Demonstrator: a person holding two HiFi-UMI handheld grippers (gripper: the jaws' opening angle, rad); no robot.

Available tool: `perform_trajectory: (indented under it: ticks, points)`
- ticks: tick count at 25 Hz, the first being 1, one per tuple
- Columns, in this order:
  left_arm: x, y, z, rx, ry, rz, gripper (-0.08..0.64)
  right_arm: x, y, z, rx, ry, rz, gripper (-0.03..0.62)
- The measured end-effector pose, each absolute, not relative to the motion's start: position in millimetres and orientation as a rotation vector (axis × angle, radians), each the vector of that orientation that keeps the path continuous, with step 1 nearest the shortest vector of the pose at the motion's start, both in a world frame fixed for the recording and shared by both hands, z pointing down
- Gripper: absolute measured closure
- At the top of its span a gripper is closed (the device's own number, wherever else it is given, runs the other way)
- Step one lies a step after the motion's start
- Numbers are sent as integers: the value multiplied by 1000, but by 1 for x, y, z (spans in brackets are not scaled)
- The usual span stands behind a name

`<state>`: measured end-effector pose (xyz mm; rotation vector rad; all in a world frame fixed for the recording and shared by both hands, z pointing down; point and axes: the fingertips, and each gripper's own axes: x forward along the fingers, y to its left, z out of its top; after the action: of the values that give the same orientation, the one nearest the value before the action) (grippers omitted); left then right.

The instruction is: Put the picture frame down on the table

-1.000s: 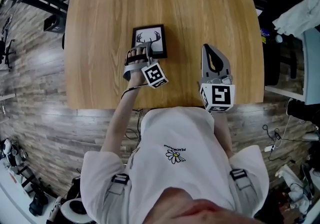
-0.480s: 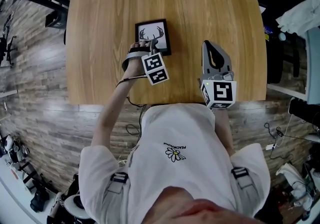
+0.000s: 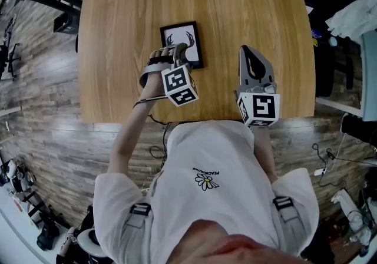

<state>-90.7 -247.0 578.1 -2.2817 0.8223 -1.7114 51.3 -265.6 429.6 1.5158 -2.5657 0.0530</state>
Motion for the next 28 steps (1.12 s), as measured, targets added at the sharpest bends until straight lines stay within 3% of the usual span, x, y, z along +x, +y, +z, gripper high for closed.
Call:
perform_trajectory:
  ticks: [2, 5, 11, 17, 22, 28]
  points:
    - [-92, -255, 557, -2308, 893, -1655, 272, 50, -266, 428, 1513, -2568, 42, 581]
    - [-97, -269, 518, -2341, 1032, -1531, 371, 48, -266, 425, 1512, -2571, 18, 581]
    - [-109, -291, 433, -2342, 1288, -1189, 395, 44, -269, 417, 1514, -2584, -24, 581]
    - [-137, -286, 360, -2334, 1794, -512, 536, 38, -274, 407, 1530, -2622, -40, 581]
    - [-143, -257, 358, -2430, 2021, 86, 543, 29, -276, 395, 1541, -2642, -113, 581]
    - [-145, -242, 396, -2424, 2171, 111, 543, 23, -275, 389, 1536, -2688, -90, 581]
